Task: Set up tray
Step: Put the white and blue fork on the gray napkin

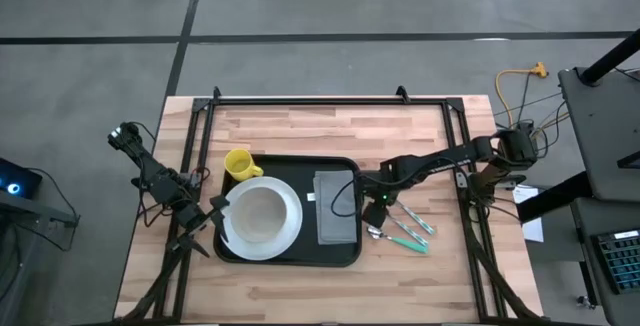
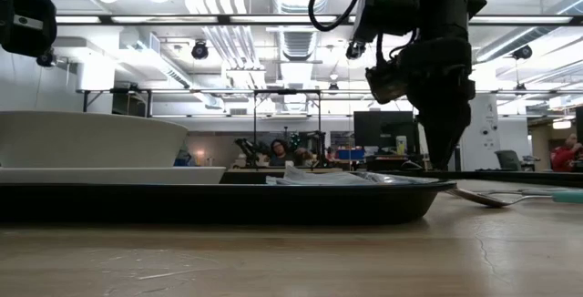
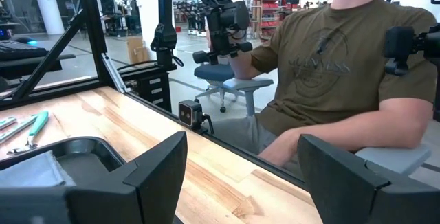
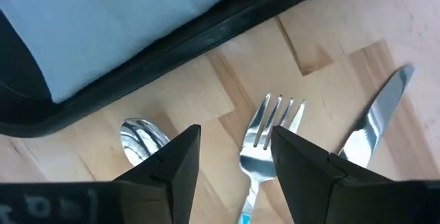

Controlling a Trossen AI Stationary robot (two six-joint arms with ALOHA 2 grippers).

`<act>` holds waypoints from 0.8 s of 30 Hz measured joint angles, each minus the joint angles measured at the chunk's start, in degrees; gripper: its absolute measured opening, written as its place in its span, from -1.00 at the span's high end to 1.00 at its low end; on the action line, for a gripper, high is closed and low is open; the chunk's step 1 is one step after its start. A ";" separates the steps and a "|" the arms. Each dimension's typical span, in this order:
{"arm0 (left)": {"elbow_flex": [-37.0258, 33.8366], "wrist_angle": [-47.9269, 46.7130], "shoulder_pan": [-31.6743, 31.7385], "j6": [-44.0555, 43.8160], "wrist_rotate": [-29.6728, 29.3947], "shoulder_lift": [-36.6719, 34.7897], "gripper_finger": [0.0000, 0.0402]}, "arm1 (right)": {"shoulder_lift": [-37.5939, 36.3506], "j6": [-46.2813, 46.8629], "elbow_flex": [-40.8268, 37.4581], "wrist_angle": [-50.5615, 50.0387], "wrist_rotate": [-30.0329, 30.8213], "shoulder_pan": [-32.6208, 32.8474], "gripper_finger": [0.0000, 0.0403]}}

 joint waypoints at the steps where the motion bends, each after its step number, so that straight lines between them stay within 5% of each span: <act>1: 0.00 -0.02 0.00 0.00 -0.02 0.02 -0.27 | 0.00 0.68 0.00 -0.12 -0.01 0.12 0.17; 24: 0.00 0.00 -0.01 -0.01 0.00 0.02 -0.27 | -4.20 8.52 -0.97 -5.69 4.36 7.11 0.17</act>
